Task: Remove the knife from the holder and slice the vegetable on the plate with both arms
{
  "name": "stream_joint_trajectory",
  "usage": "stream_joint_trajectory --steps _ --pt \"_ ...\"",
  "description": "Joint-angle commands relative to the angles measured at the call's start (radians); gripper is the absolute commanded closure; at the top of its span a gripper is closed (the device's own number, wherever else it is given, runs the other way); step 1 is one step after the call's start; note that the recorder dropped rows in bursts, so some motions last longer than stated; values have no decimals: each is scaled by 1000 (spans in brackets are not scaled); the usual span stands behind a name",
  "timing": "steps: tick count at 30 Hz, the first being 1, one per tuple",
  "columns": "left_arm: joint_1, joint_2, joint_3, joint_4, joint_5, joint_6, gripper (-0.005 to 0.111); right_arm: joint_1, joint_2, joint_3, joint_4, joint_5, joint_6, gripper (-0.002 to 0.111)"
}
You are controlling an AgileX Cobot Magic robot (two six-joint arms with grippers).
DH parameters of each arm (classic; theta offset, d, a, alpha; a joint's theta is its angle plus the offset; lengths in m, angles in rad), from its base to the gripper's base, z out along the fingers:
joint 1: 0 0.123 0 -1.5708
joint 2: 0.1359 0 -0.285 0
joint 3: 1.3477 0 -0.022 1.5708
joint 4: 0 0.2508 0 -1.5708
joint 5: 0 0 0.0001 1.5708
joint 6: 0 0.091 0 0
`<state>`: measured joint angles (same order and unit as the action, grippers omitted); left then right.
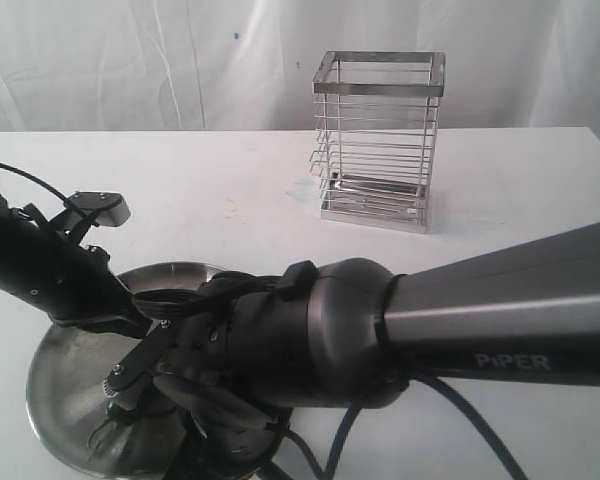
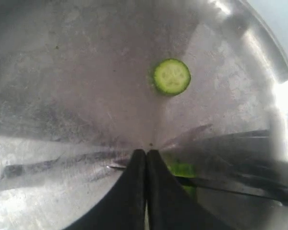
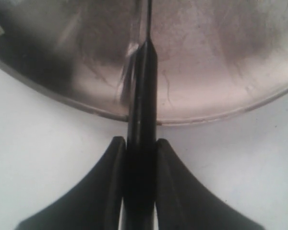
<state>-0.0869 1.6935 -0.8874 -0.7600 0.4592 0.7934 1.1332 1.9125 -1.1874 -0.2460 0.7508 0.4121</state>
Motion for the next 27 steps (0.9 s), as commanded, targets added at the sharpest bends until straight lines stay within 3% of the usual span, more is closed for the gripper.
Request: stream_joint_trajectory --steps 1,14,27 --pt "-6 9 1 -49 22 46 107 -8 -2 -3 3 5 -16 108" --pt "-16 162 13 -21 -10 59 107 -8 -2 -3 3 9 -16 108" --pt "-16 -11 -42 -9 100 49 107 -8 -2 -13 -69 130 -16 108"
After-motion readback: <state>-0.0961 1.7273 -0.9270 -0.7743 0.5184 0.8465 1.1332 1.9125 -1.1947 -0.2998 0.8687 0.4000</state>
